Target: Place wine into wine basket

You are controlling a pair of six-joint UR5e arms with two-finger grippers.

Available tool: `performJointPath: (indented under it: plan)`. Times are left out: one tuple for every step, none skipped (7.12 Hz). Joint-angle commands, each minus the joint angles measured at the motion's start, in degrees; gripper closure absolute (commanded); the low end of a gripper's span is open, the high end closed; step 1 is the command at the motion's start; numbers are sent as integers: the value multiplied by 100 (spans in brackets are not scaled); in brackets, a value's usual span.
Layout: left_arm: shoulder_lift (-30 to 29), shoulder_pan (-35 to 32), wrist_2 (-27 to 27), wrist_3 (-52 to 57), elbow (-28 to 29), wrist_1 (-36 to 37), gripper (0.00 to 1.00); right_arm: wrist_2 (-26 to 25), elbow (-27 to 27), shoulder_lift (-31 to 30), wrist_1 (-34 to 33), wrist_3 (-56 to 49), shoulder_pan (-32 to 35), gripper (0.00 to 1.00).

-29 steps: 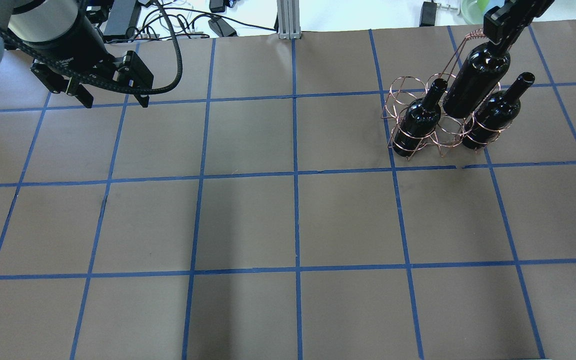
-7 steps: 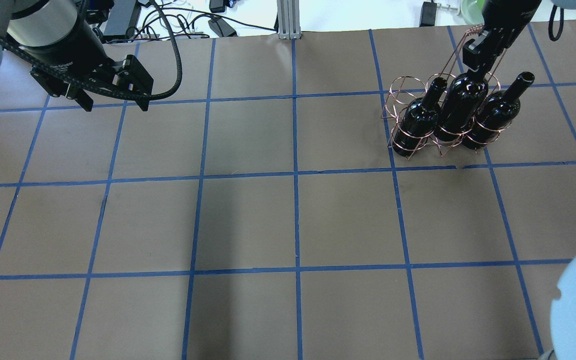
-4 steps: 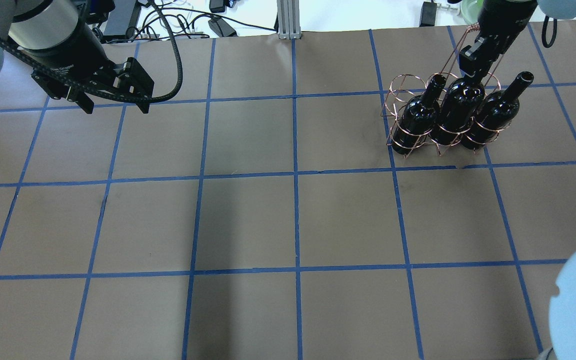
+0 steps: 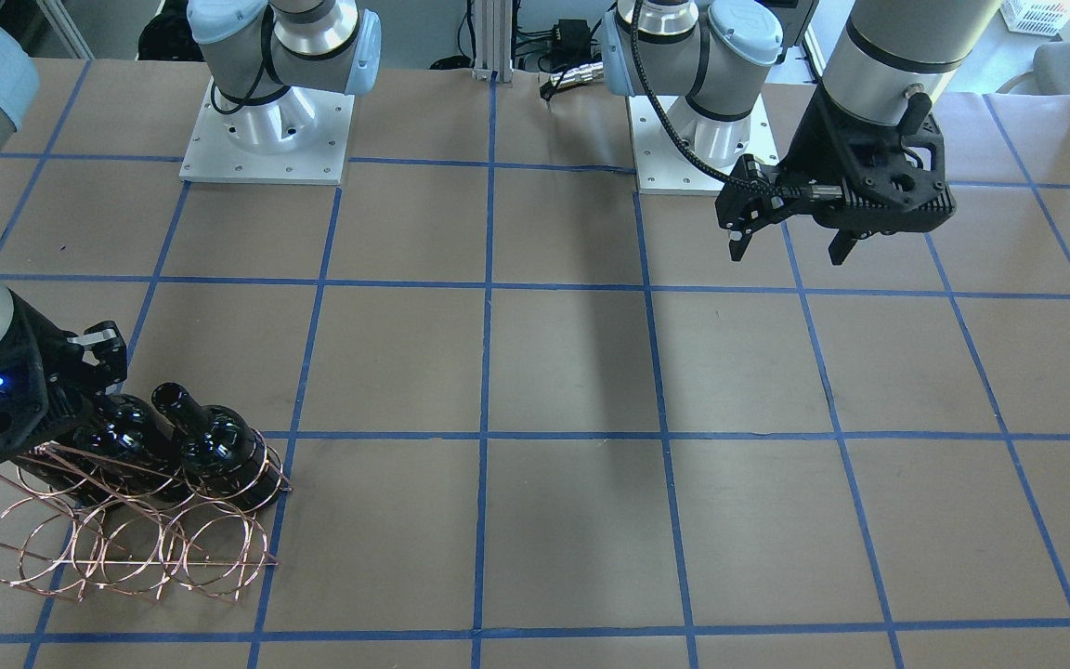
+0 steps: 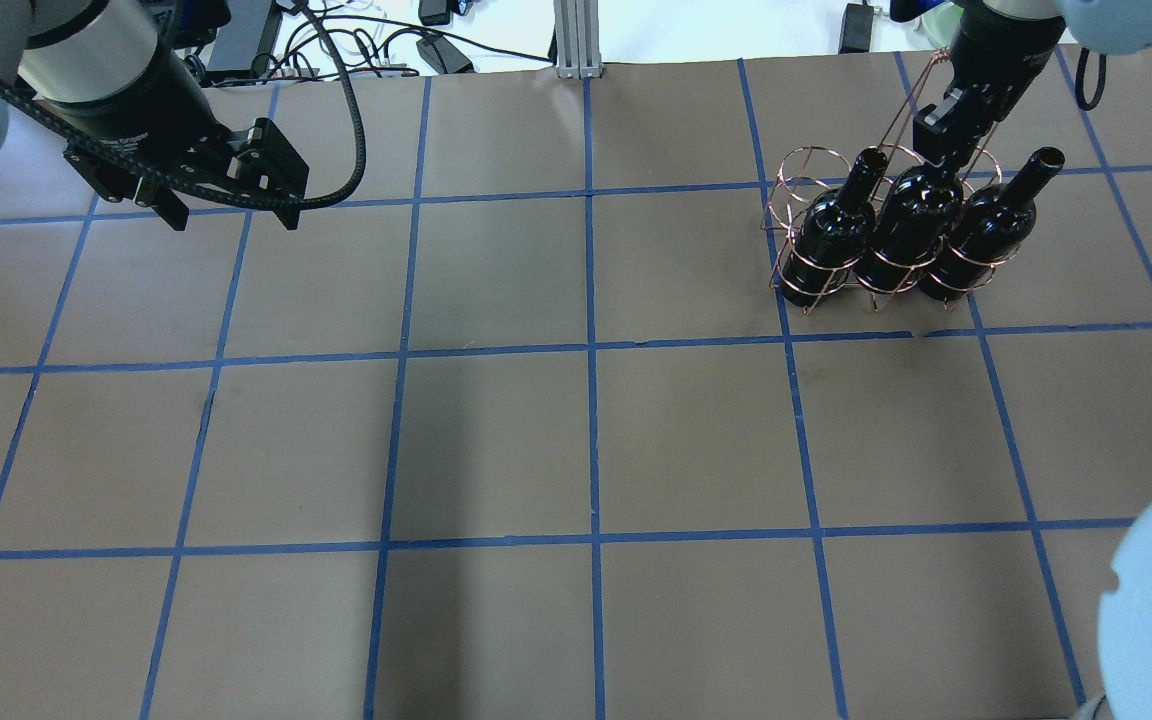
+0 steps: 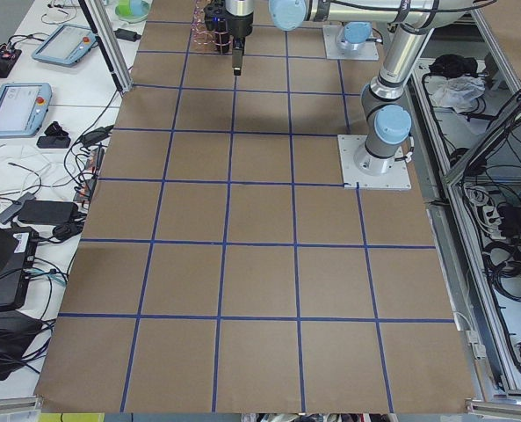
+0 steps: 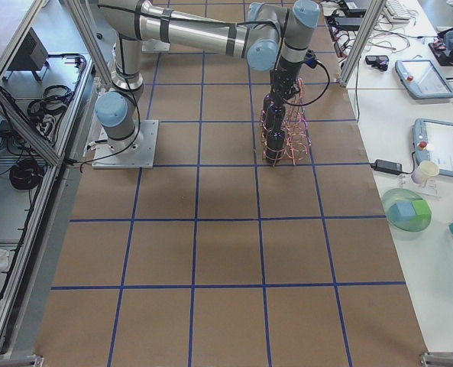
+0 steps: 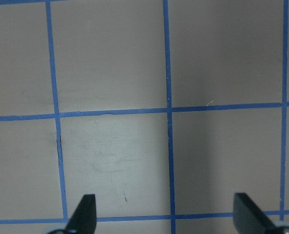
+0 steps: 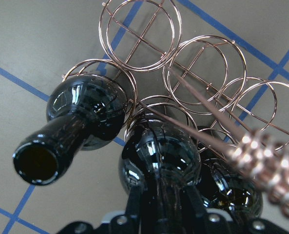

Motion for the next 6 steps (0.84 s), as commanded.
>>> performJointPath:
  plan:
    - [0,0,0,2,-11,0,0,-12,78,-49,-115,28,0,30]
    - [0,0,0,2,-19,-9,0,-20,78,-76,-141,46,0,1]
    - [0,0,0,2,-20,-9,0,-90,78,-93,-133,46,0,0]
    - [9,0,0,2,-20,-9,0,-108,78,-268,-124,72,9,0]
    - [9,0,9,2,-20,-9,0,-117,78,-574,-37,238,9,0]
    - [9,0,9,2,-20,-9,0,-143,78,-855,86,588,9,0]
